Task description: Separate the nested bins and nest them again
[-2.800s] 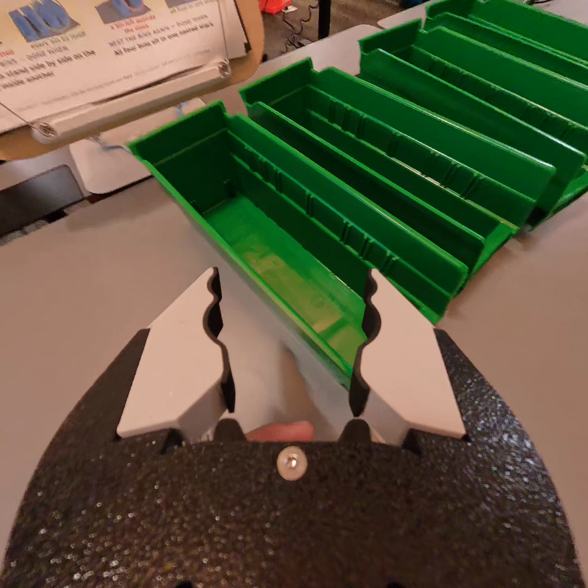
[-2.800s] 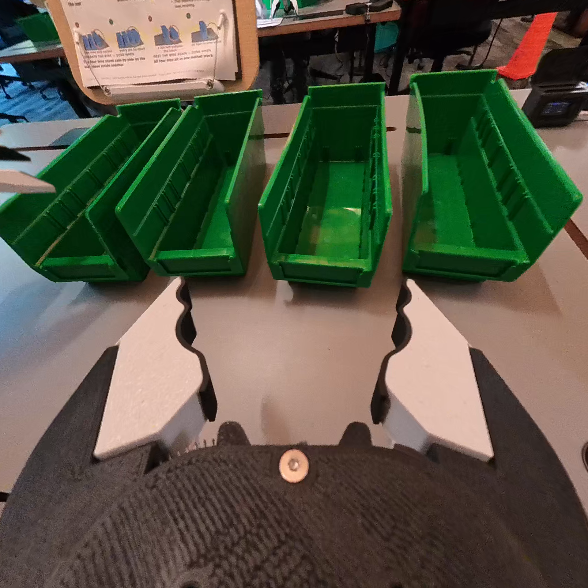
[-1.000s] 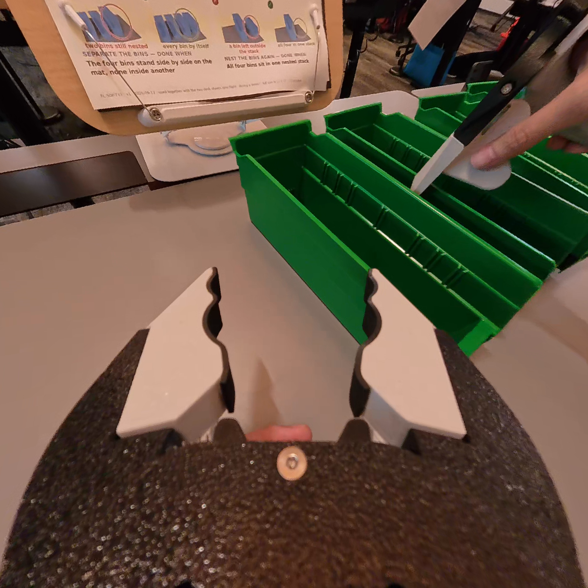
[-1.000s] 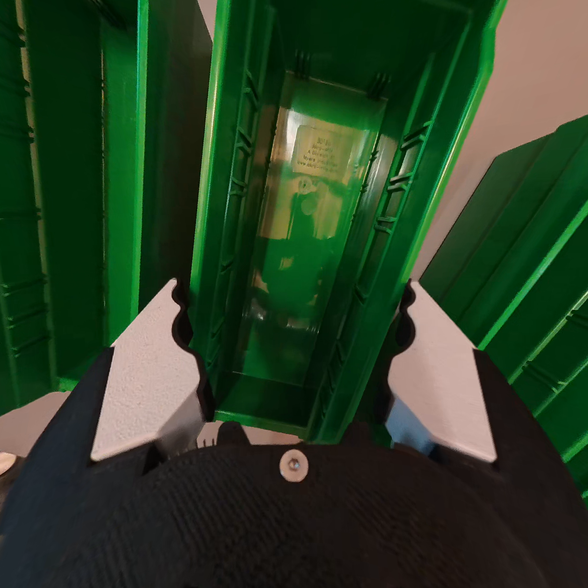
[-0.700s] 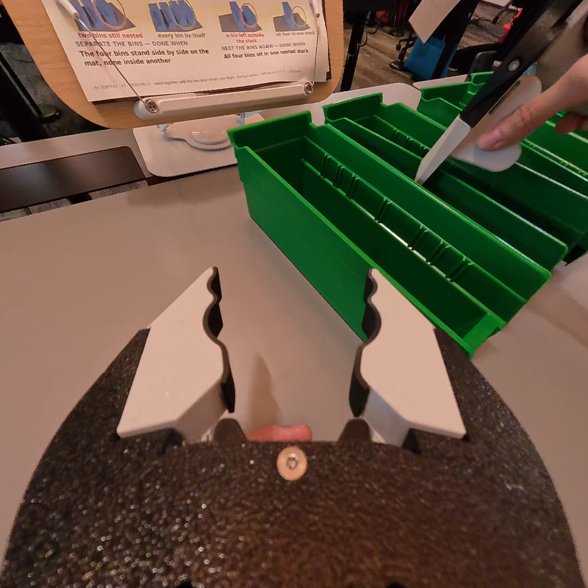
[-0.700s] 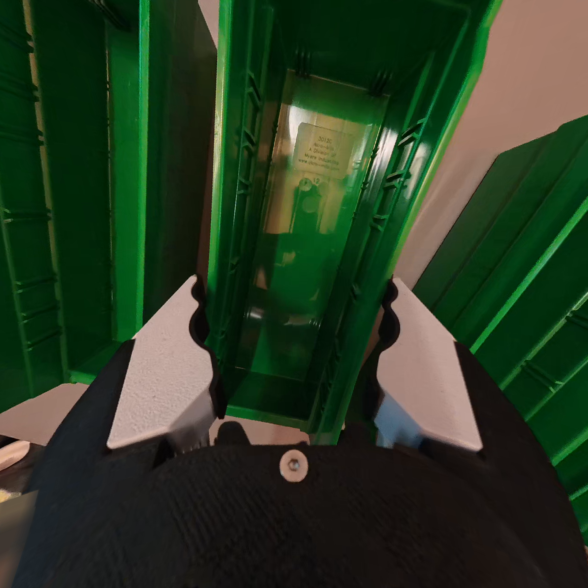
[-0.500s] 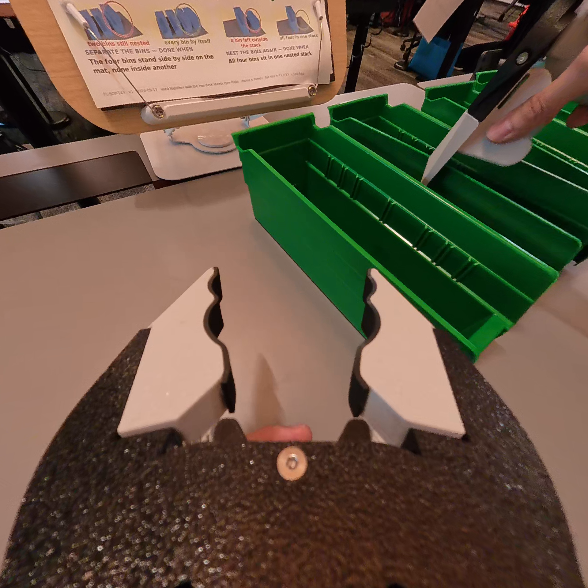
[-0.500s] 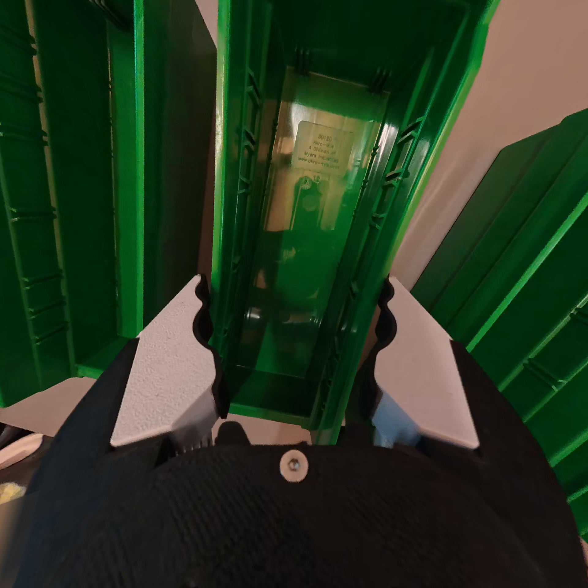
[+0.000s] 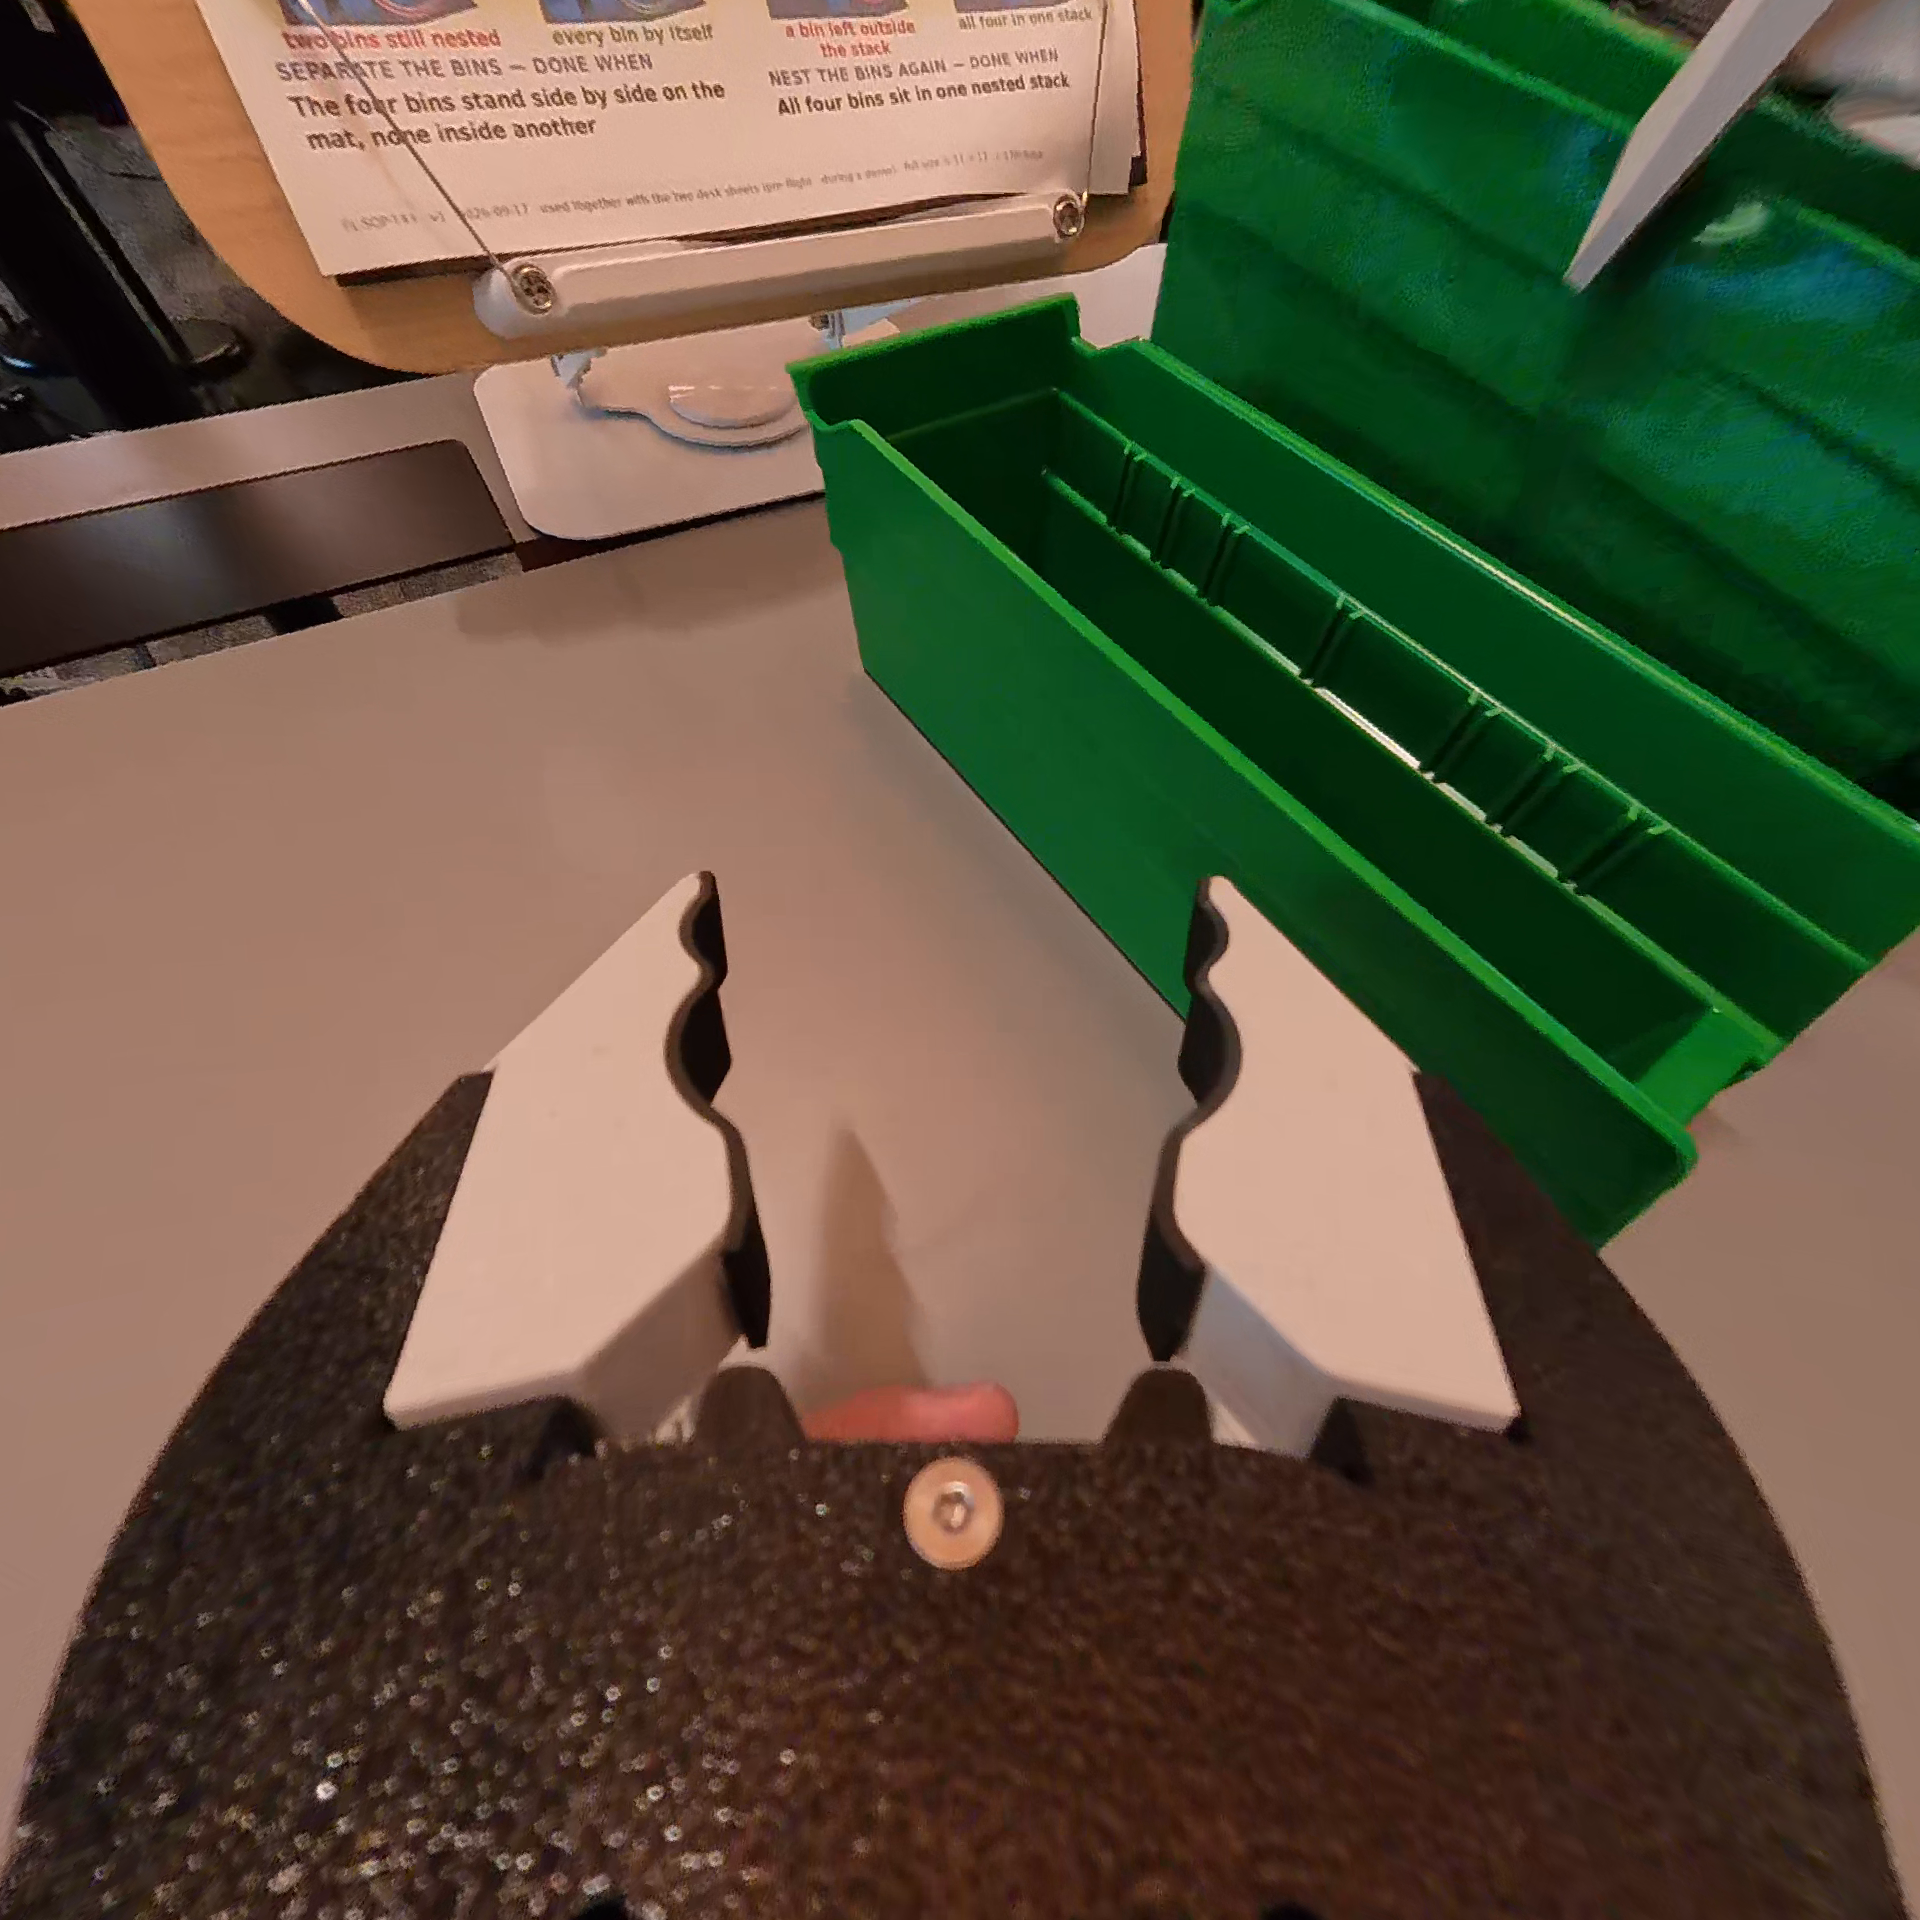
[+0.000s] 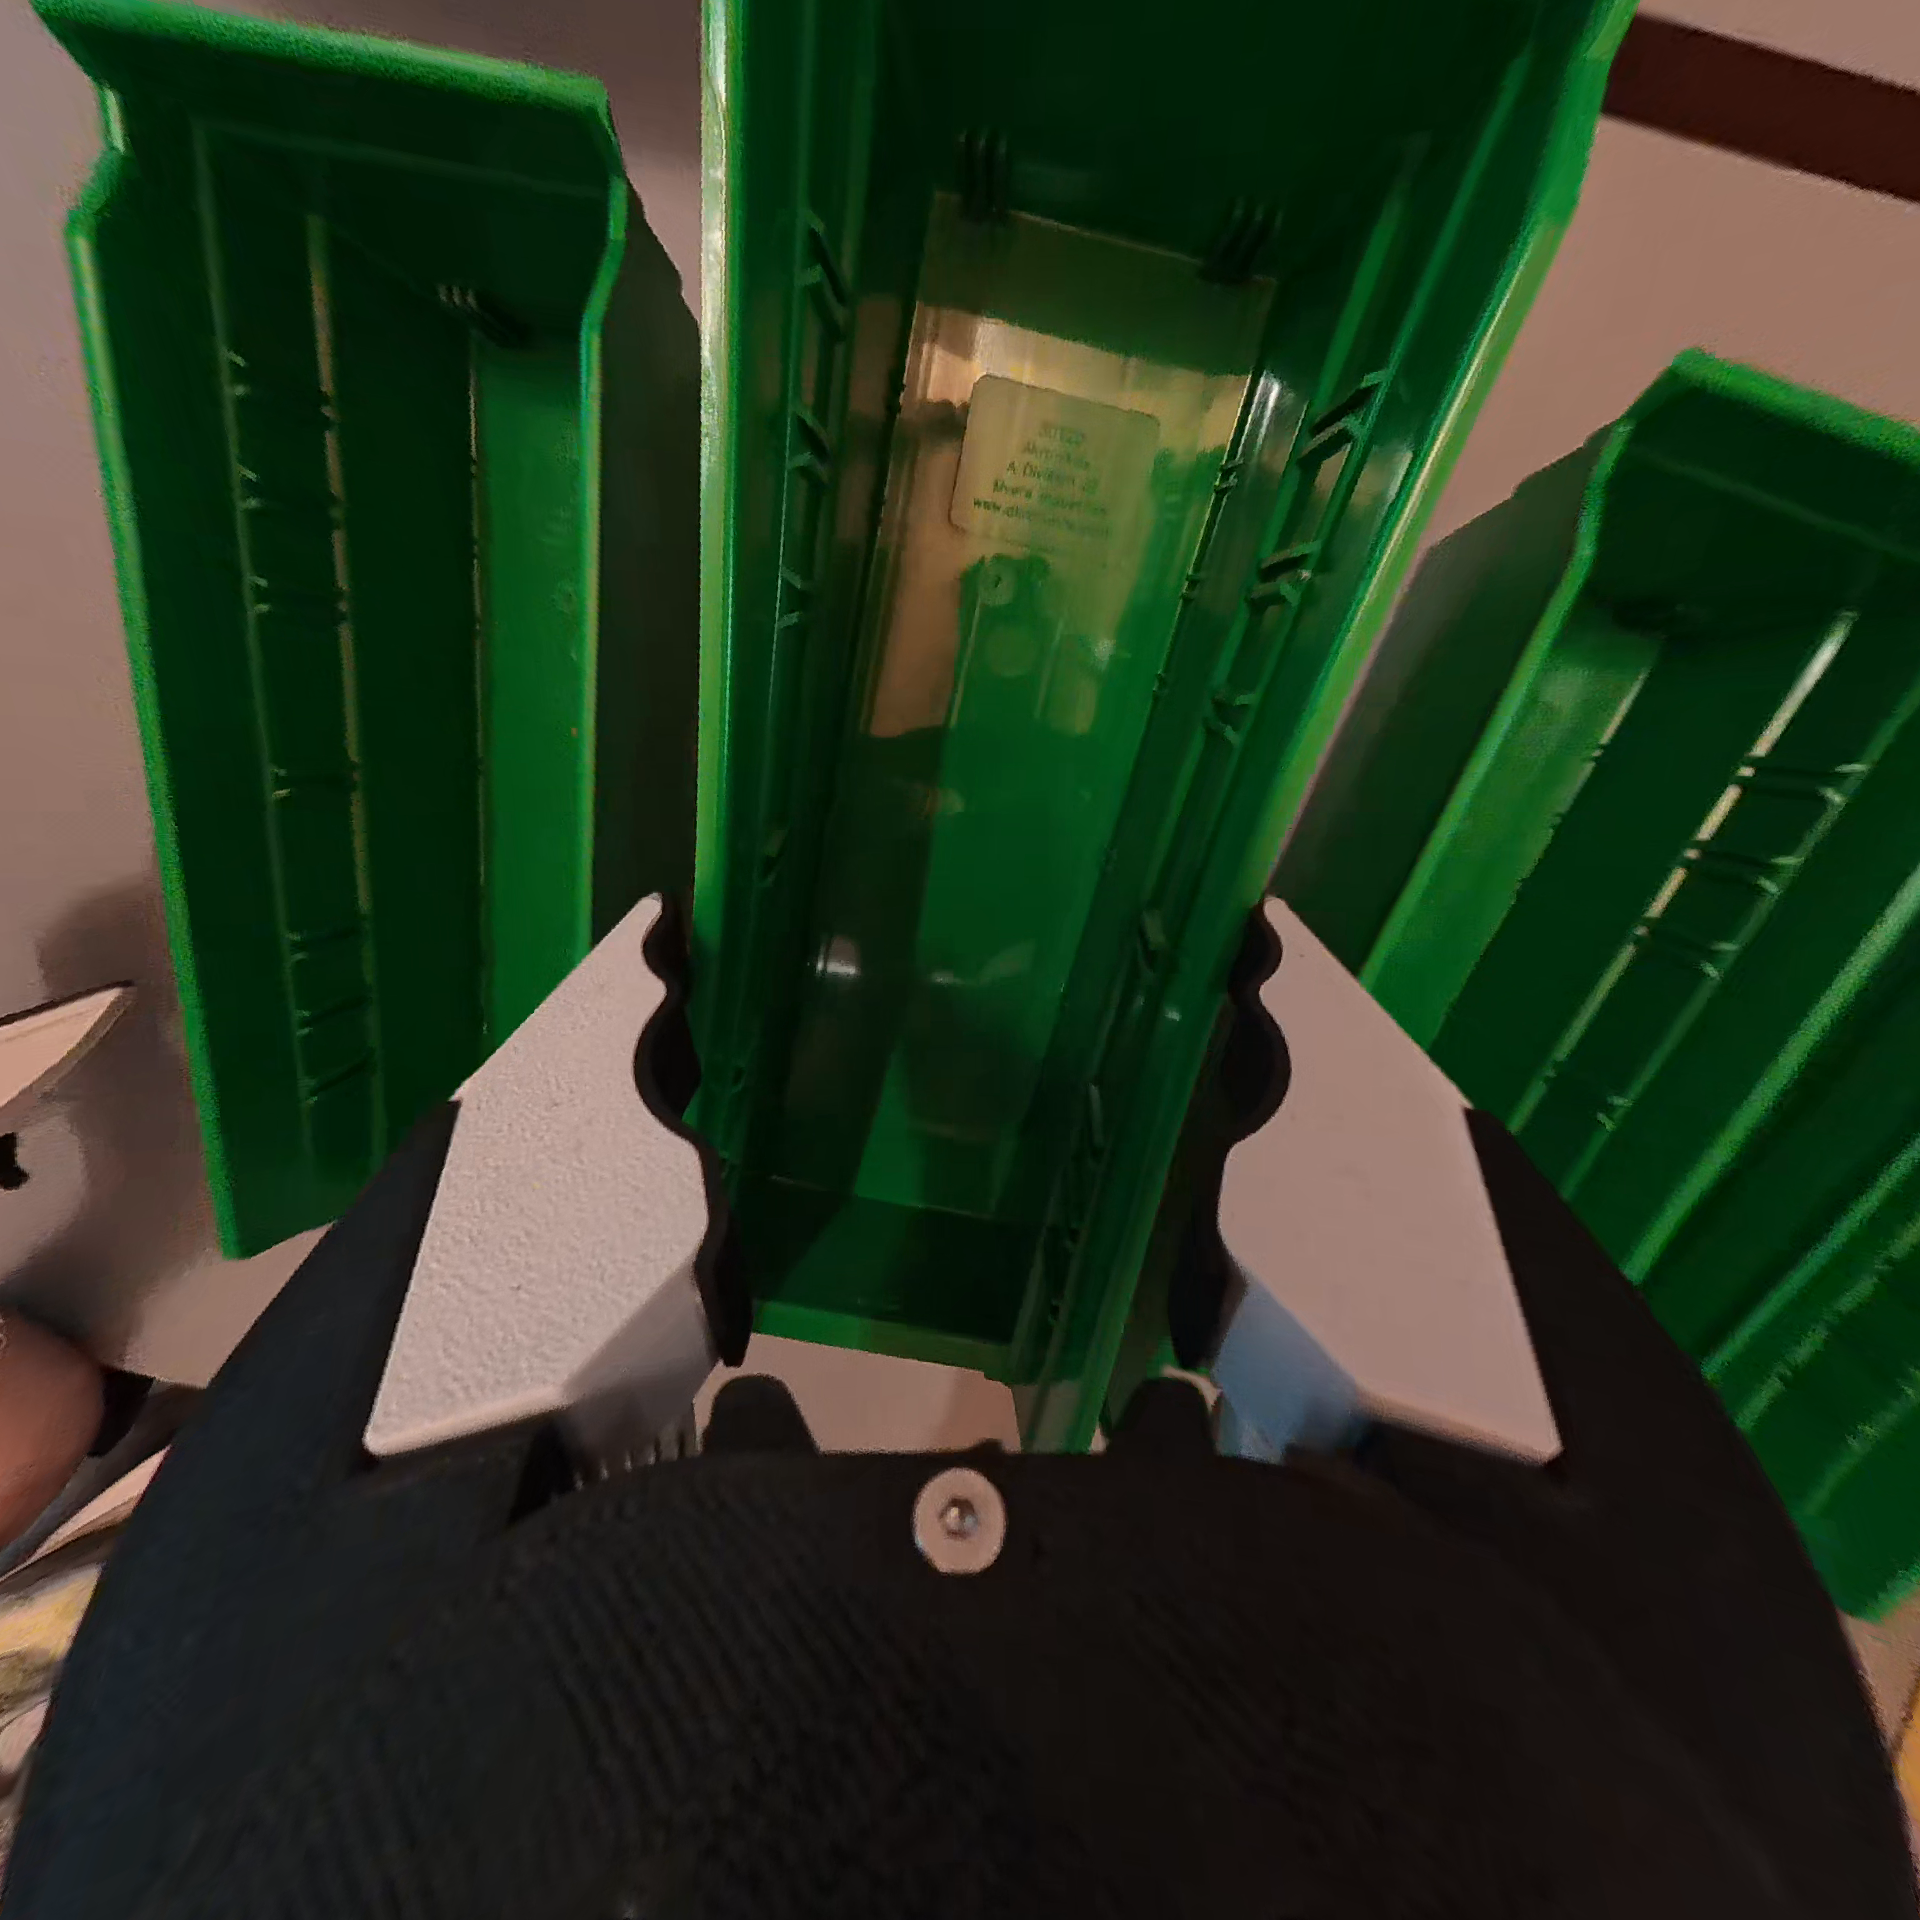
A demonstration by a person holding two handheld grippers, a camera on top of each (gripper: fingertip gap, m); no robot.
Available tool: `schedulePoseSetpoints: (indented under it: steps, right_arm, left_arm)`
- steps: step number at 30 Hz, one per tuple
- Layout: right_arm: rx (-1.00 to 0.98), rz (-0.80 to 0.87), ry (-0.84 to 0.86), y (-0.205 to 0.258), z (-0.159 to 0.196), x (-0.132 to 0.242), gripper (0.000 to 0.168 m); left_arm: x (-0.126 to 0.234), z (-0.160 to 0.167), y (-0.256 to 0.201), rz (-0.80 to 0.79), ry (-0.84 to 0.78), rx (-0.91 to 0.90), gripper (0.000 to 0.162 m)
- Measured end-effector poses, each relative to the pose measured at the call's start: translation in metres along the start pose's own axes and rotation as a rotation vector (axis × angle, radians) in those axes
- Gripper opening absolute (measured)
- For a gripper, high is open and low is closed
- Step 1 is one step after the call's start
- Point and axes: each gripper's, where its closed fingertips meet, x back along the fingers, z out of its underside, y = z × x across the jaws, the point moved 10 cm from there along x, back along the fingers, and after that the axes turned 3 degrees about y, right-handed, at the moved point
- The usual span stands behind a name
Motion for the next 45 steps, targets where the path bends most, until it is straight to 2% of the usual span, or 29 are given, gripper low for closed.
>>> schedulePoseSetpoints:
  steps: [5, 11, 21, 35, 45]
  right_arm:
    - [-0.010, 0.005, -0.011, 0.012, -0.007, 0.044, 0.104]
    - [0.049, -0.073, -0.029, 0.056, -0.015, 0.081, 0.104]
    - [0.095, -0.128, 0.069, 0.120, -0.030, 0.039, 0.104]
    - [0.068, -0.046, 0.170, 0.126, -0.030, 0.023, 0.103]
    - [0.082, -0.051, 0.209, 0.130, -0.022, 0.017, 0.104]
  left_arm:
    - [0.004, -0.002, 0.007, -0.008, -0.013, 0.025, 0.087]
    - [0.004, -0.002, 0.008, -0.010, -0.012, 0.024, 0.087]
    - [0.011, -0.006, 0.003, -0.010, -0.035, 0.000, 0.086]
    - [0.014, -0.007, 0.004, 0.014, -0.050, 0.022, 0.086]
    - [0.012, -0.007, 0.002, 0.028, -0.044, 0.031, 0.086]
